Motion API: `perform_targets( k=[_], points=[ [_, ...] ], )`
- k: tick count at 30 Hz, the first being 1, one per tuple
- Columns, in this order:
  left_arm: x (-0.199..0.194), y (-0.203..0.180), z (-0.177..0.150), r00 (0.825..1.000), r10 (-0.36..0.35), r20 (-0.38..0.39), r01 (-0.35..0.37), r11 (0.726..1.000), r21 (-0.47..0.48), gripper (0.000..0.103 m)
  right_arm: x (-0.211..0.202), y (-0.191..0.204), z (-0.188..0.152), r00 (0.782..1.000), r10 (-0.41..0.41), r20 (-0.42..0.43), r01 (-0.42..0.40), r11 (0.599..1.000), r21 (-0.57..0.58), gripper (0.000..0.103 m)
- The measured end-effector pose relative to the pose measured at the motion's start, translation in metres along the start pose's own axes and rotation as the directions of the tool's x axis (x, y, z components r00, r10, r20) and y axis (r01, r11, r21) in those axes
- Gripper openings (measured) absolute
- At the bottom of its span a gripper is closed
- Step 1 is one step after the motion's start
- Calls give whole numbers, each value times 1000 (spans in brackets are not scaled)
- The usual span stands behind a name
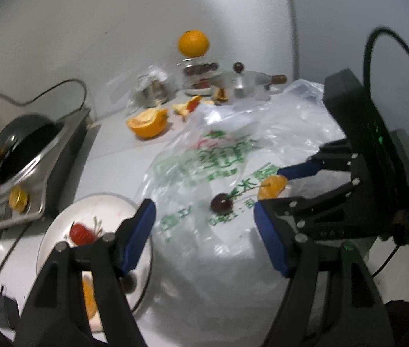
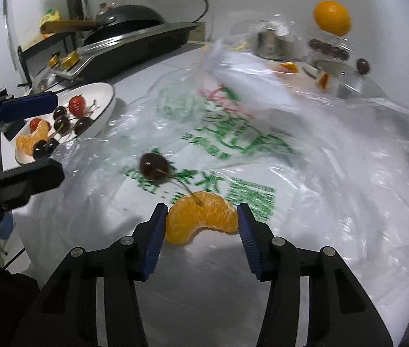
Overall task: Organize fruits
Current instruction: 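Grasp an orange segment with the right tool while the left tool grasps a dark cherry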
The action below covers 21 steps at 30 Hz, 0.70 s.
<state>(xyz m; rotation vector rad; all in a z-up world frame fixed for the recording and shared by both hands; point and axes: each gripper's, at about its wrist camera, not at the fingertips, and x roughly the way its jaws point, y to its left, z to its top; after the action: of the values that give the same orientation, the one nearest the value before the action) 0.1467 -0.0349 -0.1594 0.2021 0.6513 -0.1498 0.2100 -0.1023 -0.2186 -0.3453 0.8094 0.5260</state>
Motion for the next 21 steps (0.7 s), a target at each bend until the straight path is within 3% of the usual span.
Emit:
perform_targets(
  k=[13,15,21],
  points=[
    [46,-31,13,993,-110,-53,115,987,115,70,-17,-38,-13,999,-44,30,42,996,75,52],
    [57,-31,12,988,-122,-94,131,986,104,61,-18,-39,-14,998,-45,34,42,996,84,52],
    [77,-26,10,983,-114,-142,128,987,93,59,-22,-38,-14,998,-40,46,36,995,89,52]
  ],
)
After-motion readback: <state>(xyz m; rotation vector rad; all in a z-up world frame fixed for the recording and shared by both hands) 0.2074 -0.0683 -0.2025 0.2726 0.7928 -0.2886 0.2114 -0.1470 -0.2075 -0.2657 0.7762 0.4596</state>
